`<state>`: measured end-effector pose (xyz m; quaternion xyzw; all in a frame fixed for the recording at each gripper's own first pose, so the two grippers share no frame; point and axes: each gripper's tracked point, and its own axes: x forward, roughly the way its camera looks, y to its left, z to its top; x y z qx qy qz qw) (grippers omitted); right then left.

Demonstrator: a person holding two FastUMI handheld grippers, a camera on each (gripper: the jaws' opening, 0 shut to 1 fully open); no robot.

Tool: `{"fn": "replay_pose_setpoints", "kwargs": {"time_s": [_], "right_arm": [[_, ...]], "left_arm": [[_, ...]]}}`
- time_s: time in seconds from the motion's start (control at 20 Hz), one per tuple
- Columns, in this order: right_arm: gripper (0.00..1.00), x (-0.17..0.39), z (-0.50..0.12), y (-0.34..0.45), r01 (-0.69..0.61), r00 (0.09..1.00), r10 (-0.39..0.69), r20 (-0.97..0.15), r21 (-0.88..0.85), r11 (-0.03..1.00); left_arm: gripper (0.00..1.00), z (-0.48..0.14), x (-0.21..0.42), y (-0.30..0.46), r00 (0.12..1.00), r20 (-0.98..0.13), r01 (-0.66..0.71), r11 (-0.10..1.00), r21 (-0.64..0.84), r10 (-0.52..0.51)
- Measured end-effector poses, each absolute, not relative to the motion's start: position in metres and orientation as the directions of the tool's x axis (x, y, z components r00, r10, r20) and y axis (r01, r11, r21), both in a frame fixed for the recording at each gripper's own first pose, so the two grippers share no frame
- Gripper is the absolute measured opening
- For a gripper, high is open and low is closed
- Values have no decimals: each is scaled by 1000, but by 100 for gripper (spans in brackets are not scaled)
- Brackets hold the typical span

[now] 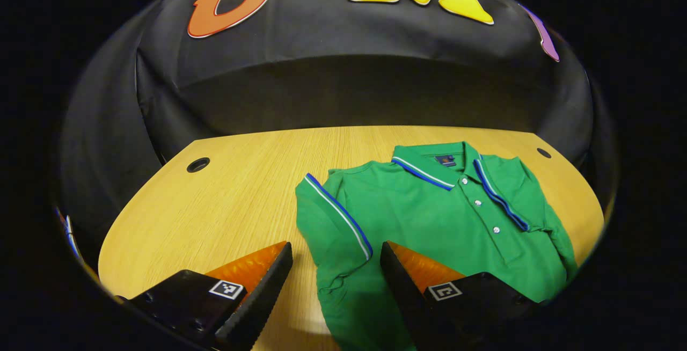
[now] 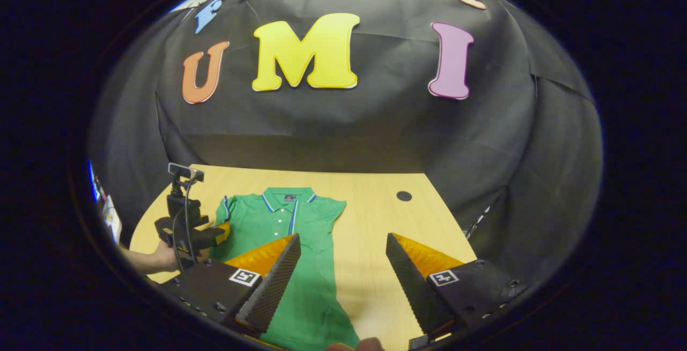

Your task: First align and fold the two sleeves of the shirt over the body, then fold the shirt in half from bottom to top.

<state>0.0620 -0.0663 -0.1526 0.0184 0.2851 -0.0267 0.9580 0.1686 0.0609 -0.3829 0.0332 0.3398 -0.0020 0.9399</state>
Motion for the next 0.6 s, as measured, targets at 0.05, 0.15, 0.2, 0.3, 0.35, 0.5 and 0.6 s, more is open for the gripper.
{"fn": "replay_pose_setpoints", "kwargs": {"time_s": [0.05, 0.15, 0.2, 0.3, 0.35, 0.5, 0.6], "right_arm": [[98, 63, -156, -66, 69, 832, -42, -553, 28, 997], [98, 63, -159, -65, 76, 827, -42, -560, 38, 996], [98, 63, -160, -63, 76, 825, -40, -564, 41, 996], [98, 64, -164, -58, 71, 820, -31, -571, 48, 996], [98, 63, -165, -55, 68, 819, -27, -574, 49, 997], [98, 65, -166, -49, 59, 816, -19, -577, 51, 997], [98, 66, -166, -47, 60, 814, -16, -581, 57, 997]], "left_arm": [[100, -387, 167, 62, 758, -652, 33, 997, 66, 18], [100, -383, 171, 64, 768, -640, 38, 997, 62, 11], [85, -385, 171, 65, 767, -641, 41, 997, 68, 13], [59, -388, 169, 64, 762, -648, 49, 997, 60, 2], [55, -387, 172, 62, 764, -645, 55, 997, 54, -8], [39, -382, 172, 67, 766, -643, 57, 997, 55, -8], [29, -377, 172, 73, 772, -636, 52, 997, 60, -2]]}}
